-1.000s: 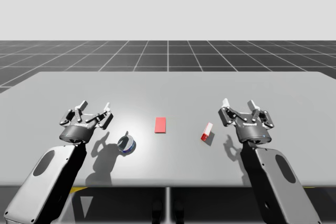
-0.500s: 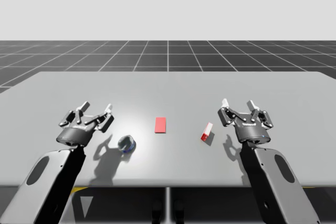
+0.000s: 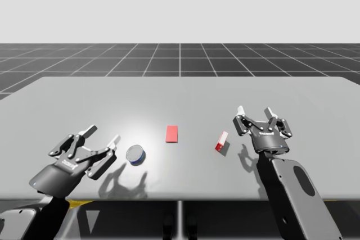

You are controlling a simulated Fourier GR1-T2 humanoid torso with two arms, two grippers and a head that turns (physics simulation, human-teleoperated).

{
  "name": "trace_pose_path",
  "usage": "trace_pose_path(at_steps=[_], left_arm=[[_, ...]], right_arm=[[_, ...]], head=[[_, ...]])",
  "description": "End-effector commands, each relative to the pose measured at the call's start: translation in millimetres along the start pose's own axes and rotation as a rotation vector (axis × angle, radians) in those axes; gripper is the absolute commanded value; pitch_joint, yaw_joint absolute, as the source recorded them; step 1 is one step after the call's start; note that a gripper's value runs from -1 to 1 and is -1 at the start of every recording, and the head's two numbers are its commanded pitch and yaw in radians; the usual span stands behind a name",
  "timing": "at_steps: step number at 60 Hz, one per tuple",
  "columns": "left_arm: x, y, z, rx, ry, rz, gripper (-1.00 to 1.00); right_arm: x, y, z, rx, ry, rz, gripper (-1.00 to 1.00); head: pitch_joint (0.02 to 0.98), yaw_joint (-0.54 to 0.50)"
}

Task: Look at the card. If it is red, pick the object on the left. If it is green, pick the object on the right.

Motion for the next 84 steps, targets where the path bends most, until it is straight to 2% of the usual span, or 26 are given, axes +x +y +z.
trace_pose_path(at_steps=[1, 2, 9, 12, 15, 26, 33, 46, 61, 84], left_arm=[[-10.7, -6.9, 25.2, -0.067, 0.040, -0.029, -1.00], [-14.1, -7.2, 28.0, -0.070, 0.046, -0.040, -1.00], [-32.9, -8.7, 37.5, -0.084, 0.089, -0.052, -1.00], [-42.9, -10.3, 40.6, -0.094, 0.112, -0.037, -1.00], [-50.5, -11.8, 41.9, -0.094, 0.128, -0.044, -1.00], [-76.3, -21.7, 40.6, -0.114, 0.182, -0.018, -1.00], [-86.9, -29.9, 34.9, -0.125, 0.208, -0.019, -1.00], [-93.2, -37.7, 18.2, -0.123, 0.222, -0.035, -1.00], [-94.0, -45.3, -7.3, -0.110, 0.237, -0.024, -1.00], [-103.8, -46.8, -32.9, -0.072, 0.275, 0.005, -1.00]], right_arm=[[0.0, -0.1, 0.2, -0.002, -0.002, 0.001, -1.00], [-0.1, 0.0, 0.2, -0.002, -0.002, 0.002, -1.00], [0.1, -0.2, 0.5, -0.003, -0.002, 0.002, -1.00], [0.1, -0.3, 0.7, -0.003, -0.002, 0.002, -1.00], [0.3, -0.4, 0.9, -0.003, -0.003, 0.002, -1.00], [1.7, -1.5, 1.5, -0.006, -0.008, 0.000, -1.00], [2.0, -1.8, 1.8, -0.006, -0.009, 0.000, -1.00], [2.6, -2.3, 2.3, -0.008, -0.012, 0.000, -1.00], [3.6, -3.2, 2.9, -0.010, -0.017, -0.002, -1.00], [4.5, -4.4, 3.4, -0.013, -0.019, -0.006, -1.00]], head=[[0.929, 0.35], [0.929, 0.35], [0.923, 0.34], [0.920, 0.34], [0.919, 0.34], [0.920, 0.34], [0.921, 0.35], [0.921, 0.35], [0.922, 0.34], [0.925, 0.32]])
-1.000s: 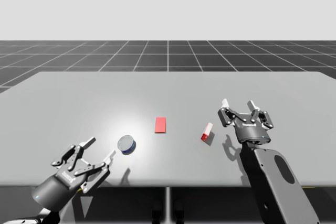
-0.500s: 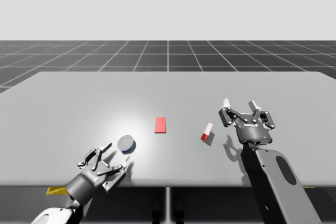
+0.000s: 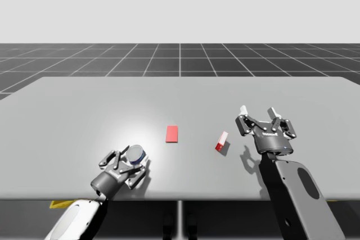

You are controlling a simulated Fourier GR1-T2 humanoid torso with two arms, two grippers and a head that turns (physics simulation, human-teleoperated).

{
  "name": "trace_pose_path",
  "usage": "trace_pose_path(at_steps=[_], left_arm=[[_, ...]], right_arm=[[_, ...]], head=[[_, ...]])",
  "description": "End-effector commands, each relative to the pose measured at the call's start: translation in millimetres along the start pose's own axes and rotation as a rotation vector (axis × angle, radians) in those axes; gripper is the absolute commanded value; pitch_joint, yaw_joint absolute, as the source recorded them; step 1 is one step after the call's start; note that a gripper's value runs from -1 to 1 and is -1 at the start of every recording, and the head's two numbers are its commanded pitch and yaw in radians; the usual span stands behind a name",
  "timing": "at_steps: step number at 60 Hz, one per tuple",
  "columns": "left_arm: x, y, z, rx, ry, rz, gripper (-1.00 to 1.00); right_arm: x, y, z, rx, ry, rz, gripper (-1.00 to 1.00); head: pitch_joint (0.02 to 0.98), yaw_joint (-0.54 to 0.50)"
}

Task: Look at the card. If it is red, pick the object on the left. If it is green, pick the object on the right.

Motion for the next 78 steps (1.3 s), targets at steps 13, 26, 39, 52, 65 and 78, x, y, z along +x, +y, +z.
trace_pose_path(at_steps=[13, 26, 39, 52, 65, 78], left_arm=[[-10.2, 1.8, -11.0, 0.018, 0.046, 0.011, -0.28], [-10.4, 0.2, -9.0, 0.001, 0.044, 0.017, 1.00], [-12.5, -0.7, -8.9, -0.007, 0.044, 0.010, 1.00], [-14.3, -2.5, -9.4, -0.015, 0.046, 0.005, 1.00], [-12.4, -4.3, -8.6, -0.019, 0.042, -0.002, 1.00], [18.7, -6.3, 1.8, -0.028, -0.015, -0.042, 1.00]], right_arm=[[1.3, -1.6, 0.6, -0.003, -0.004, -0.003, -1.00], [1.9, -2.3, 0.4, -0.008, -0.006, -0.004, -1.00], [2.2, -3.1, 0.1, -0.011, -0.009, -0.003, -1.00], [2.3, -4.6, -0.8, -0.015, -0.011, 0.001, -1.00], [2.3, -6.0, -1.3, -0.016, -0.011, 0.000, -1.00], [1.6, -7.2, -2.1, -0.017, -0.010, 0.003, -1.00]], head=[[0.924, 0.32], [0.912, 0.32], [0.760, 0.34], [0.528, 0.37], [0.455, 0.38], [0.450, 0.38]])
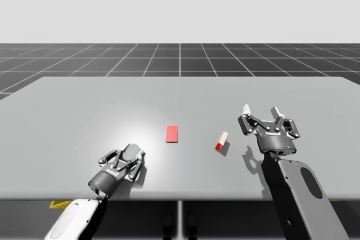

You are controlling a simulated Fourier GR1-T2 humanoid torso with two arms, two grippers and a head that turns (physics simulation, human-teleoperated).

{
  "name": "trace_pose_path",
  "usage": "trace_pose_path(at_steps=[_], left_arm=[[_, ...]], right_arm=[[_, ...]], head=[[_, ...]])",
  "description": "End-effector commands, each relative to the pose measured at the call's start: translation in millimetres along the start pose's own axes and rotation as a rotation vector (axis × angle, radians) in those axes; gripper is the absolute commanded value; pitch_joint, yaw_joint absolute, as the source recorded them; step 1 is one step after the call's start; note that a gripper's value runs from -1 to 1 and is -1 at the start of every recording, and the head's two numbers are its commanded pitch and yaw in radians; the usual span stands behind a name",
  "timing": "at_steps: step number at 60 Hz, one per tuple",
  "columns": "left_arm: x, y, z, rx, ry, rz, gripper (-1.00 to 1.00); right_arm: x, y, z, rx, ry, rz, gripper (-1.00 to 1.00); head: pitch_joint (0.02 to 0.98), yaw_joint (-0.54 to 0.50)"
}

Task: Look at the card. If it is red, pick the object on the left. If it is green, pick the object on the right.

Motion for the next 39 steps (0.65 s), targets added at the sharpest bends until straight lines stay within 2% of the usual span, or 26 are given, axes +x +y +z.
trace_pose_path(at_steps=[1, 15, 23, 24, 30, 31, 35, 39], left_arm=[[25.1, -11.1, 5.7, -0.128, -0.046, -0.056, 1.00], [76.2, -1.2, 16.2, -0.110, -0.141, -0.134, 1.00], [115.7, 9.2, 21.2, -0.071, -0.229, -0.176, 1.00], [127.0, 11.9, 22.4, -0.059, -0.255, -0.186, 1.00], [153.4, 17.5, 25.8, -0.026, -0.319, -0.212, 1.00], [164.4, 19.2, 27.6, -0.013, -0.346, -0.222, 1.00], [178.7, 21.2, 30.2, 0.004, -0.382, -0.231, 1.00], [203.2, 23.4, 36.0, 0.032, -0.455, -0.246, 1.00]], right_arm=[[-0.4, -1.2, -0.8, -0.002, 0.000, 0.002, -1.00], [-0.8, -2.3, -2.1, -0.003, -0.001, 0.003, -1.00], [-1.3, -2.7, -2.8, -0.003, -0.002, 0.006, -1.00], [-1.4, -2.8, -2.8, -0.003, -0.003, 0.009, -1.00], [-1.7, -3.0, -3.1, -0.003, -0.003, 0.011, -1.00], [-1.7, -2.9, -3.0, -0.002, -0.003, 0.013, -1.00], [-2.0, -3.1, -3.0, -0.002, -0.002, 0.016, -1.00], [-2.1, -3.6, -2.8, 0.002, 0.002, 0.014, -1.00]], head=[[0.447, 0.38], [0.447, 0.39], [0.452, 0.39], [0.453, 0.39], [0.453, 0.39], [0.453, 0.39], [0.454, 0.39], [0.453, 0.39]])
